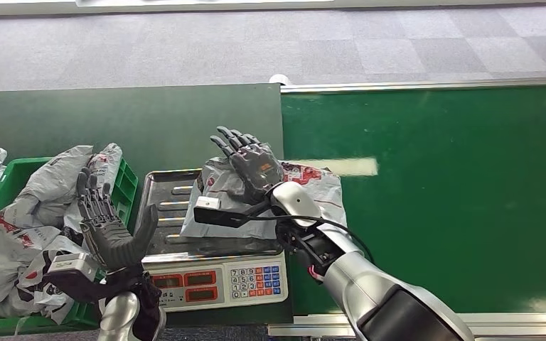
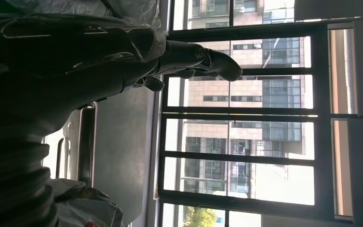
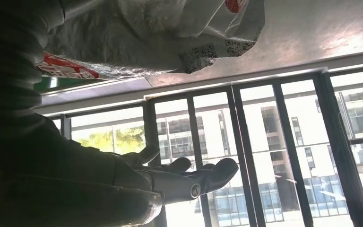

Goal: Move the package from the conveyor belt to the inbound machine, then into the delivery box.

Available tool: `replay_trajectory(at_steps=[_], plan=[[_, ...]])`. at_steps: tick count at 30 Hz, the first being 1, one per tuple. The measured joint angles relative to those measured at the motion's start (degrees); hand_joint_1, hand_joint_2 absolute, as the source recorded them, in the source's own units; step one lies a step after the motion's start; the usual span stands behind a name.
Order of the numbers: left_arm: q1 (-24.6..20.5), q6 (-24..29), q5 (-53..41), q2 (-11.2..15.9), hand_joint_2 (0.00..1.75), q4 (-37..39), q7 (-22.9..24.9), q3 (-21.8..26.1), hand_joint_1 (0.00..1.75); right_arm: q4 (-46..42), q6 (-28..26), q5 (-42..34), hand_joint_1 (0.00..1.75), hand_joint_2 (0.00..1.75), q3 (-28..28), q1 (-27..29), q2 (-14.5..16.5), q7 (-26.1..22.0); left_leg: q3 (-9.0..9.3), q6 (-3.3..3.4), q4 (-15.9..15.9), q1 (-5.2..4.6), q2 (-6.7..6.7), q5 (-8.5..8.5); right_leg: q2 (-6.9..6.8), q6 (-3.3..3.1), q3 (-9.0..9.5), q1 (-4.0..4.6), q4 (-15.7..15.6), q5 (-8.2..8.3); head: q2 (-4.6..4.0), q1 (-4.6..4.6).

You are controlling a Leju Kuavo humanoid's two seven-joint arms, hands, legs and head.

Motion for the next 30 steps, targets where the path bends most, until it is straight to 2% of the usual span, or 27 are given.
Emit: replay_trajectory(at_steps=[5,11,18,22,25,30], plan=[[0.03,0.34,0.0,0.0,1.75,0.08,0.0,0.08,0.0,-0.4,-2.47,-3.74,0.0,1.75,-3.36,0.55,0.14,-4.62,0.0,0.0,0.0,0.0,0.0,0.0,0.0,0.0,0.0,0.0,0.0,0.0,0.0,0.0],[0.1,0.79,-0.03,-0.09,1.75,0.07,0.0,0.28,0.0,-1.19,-4.0,-6.5,0.0,1.75,-6.96,0.95,0.37,-7.81,-0.01,0.0,0.0,0.0,0.0,0.0,0.0,0.0,0.01,0.0,0.0,0.0,0.0,0.0],[0.18,0.9,-0.09,-0.11,1.75,0.02,0.0,0.66,0.0,-5.33,-8.63,-17.08,0.0,1.75,-14.19,1.76,1.28,-19.22,-0.01,0.0,-0.01,0.0,0.0,0.0,0.0,0.0,0.01,0.0,0.0,0.0,0.0,0.0],[0.12,1.01,-0.09,-0.11,1.75,0.02,0.0,0.95,0.0,-9.1,-8.13,-20.7,0.0,1.75,-17.43,2.53,1.65,-22.26,0.0,0.0,0.0,0.0,0.0,0.0,0.0,0.0,0.01,0.0,0.0,0.0,0.0,-0.01],[0.13,1.29,-0.08,-0.05,1.75,0.02,0.0,1.16,0.0,-15.6,-5.67,-26.25,0.0,1.75,-17.93,5.07,1.37,-23.5,0.0,0.0,0.0,0.0,-0.02,0.0,0.0,0.0,0.0,0.0,0.0,0.0,0.0,-0.02],[0.66,1.97,-0.17,0.28,1.75,-0.4,0.0,1.16,0.0,-32.79,-0.11,-33.76,0.0,1.75,-17.68,12.62,-0.6,-22.92,-0.01,-0.01,-0.01,0.0,-0.04,-0.02,-0.01,0.0,0.0,0.0,0.0,-0.02,0.0,-0.01]])
